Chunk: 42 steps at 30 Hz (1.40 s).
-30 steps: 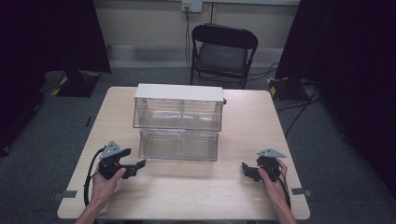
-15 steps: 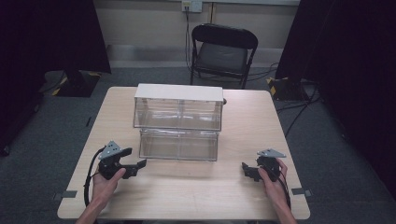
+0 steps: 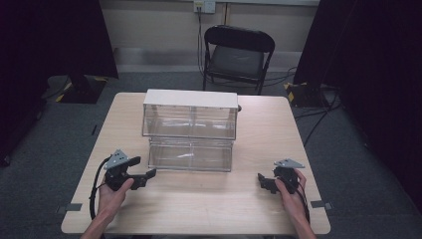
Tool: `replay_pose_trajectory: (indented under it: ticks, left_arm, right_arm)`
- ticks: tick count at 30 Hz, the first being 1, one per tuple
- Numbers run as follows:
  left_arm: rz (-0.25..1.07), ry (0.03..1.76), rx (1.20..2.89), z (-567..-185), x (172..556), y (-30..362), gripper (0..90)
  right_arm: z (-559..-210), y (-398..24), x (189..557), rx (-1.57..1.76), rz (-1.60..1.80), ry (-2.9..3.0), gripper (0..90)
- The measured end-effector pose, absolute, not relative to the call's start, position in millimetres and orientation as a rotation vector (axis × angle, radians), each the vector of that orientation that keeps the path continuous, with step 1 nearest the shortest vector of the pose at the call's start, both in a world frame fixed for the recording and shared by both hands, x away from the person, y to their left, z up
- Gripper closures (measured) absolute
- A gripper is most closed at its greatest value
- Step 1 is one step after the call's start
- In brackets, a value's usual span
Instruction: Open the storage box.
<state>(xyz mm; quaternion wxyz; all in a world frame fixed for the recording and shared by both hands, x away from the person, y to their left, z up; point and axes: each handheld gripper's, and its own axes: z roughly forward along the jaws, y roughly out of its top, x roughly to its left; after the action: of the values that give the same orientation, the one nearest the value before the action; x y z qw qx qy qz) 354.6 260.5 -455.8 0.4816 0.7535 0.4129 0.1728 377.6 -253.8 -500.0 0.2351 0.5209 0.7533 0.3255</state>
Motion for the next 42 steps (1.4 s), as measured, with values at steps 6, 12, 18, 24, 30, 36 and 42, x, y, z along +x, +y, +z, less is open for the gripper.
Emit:
replay_pose_trajectory:
  ticks: [6, 12, 18, 24, 30, 36, 42]
  left_arm:
    - [0.415, 1.003, 1.828, -454.6, 354.5, 261.3, 17.8]
    - [0.404, 1.003, 1.822, -452.5, 354.9, 259.5, 17.5]
    - [0.397, 0.999, 1.816, -451.8, 355.1, 255.8, 17.7]
    - [0.411, 0.989, 1.829, -450.7, 355.5, 255.3, 17.6]
    - [0.419, 0.988, 1.837, -449.2, 356.7, 255.0, 17.0]
    - [0.437, 0.984, 1.84, -445.2, 356.6, 253.7, 15.6]
    - [0.43, 0.984, 1.824, -442.5, 357.3, 253.2, 15.6]
  right_arm:
    - [-500.1, -253.7, 377.7, 1.431, 0.89, 2.064, 13.1]
    - [-500.1, -253.7, 377.7, 1.431, 0.89, 2.063, 13.1]
    - [-500.1, -253.7, 377.6, 1.431, 0.891, 2.064, 13.0]
    - [-500.1, -253.6, 377.6, 1.431, 0.889, 2.063, 13.0]
    - [-500.0, -253.6, 377.5, 1.431, 0.891, 2.064, 13.1]
    - [-500.1, -253.6, 377.6, 1.432, 0.889, 2.063, 13.0]
    - [-500.1, -253.6, 377.6, 1.432, 0.889, 2.063, 13.1]
